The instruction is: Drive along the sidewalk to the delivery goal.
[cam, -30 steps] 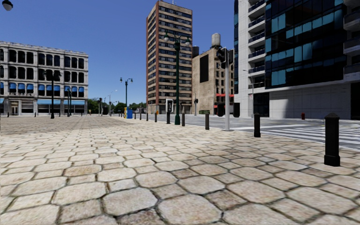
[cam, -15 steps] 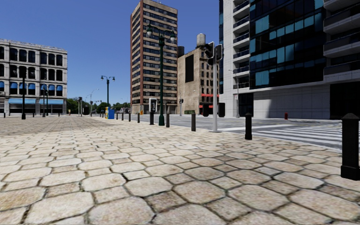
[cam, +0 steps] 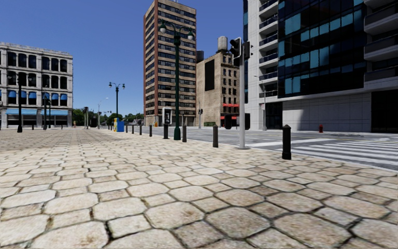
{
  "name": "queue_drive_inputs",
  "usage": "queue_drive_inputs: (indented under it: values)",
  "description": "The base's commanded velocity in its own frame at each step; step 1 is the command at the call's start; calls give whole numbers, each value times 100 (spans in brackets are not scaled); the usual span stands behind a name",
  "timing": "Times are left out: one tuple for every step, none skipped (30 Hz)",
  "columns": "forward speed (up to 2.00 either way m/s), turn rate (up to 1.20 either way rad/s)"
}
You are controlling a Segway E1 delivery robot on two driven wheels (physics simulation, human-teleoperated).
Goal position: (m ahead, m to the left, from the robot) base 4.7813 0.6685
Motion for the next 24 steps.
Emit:
queue_drive_inputs:
  values:
    - [143,0]
    - [143,0]
    - [143,15]
    - [143,15]
    - [143,28]
    - [143,33]
    - [143,33]
    - [143,39]
    - [143,47]
    - [143,52]
    - [143,52]
    - [143,53]
    - [143,53]
    - [143,53]
    - [143,53]
    - [143,53]
    - [143,53]
    - [143,53]
    - [143,53]
    - [143,53]
    - [143,53]
    - [143,53]
    - [143,39]
    - [146,15]
